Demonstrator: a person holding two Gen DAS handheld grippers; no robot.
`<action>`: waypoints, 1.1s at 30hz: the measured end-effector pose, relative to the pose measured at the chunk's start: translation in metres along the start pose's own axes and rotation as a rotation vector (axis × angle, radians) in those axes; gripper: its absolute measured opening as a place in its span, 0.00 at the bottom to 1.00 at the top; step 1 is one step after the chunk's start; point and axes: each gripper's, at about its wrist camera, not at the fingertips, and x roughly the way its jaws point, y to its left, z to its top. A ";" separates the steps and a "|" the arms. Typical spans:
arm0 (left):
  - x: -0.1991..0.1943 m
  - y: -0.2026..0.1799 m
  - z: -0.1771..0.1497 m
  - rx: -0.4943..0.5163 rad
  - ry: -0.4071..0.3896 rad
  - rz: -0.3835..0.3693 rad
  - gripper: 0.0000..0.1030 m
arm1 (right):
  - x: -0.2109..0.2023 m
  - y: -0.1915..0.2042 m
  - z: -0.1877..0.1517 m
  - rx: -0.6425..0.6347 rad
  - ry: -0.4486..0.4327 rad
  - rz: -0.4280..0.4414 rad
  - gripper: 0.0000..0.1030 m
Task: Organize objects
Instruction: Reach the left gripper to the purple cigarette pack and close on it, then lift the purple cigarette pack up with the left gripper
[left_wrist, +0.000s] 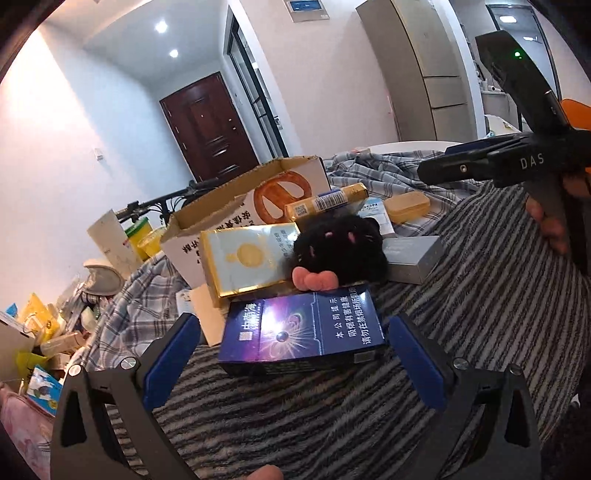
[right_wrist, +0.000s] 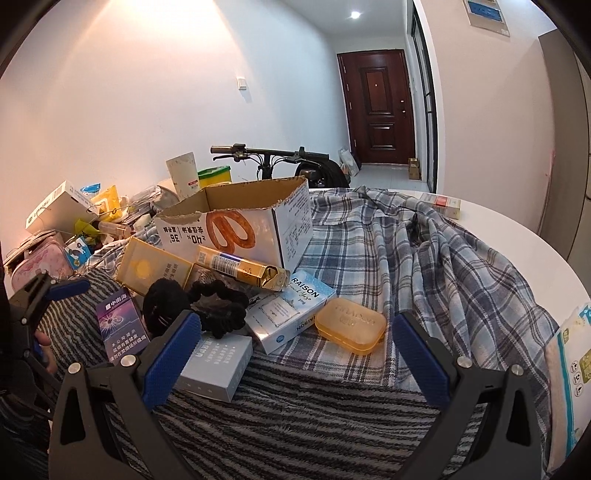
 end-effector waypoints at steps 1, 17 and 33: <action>0.003 0.002 0.000 -0.001 0.008 0.001 1.00 | -0.001 0.000 0.000 -0.001 -0.003 0.000 1.00; 0.025 0.015 -0.003 -0.081 0.108 -0.056 1.00 | -0.003 0.001 0.000 -0.007 -0.011 -0.002 1.00; 0.041 0.015 -0.004 -0.104 0.188 -0.079 1.00 | -0.004 0.002 0.001 -0.007 -0.019 0.000 1.00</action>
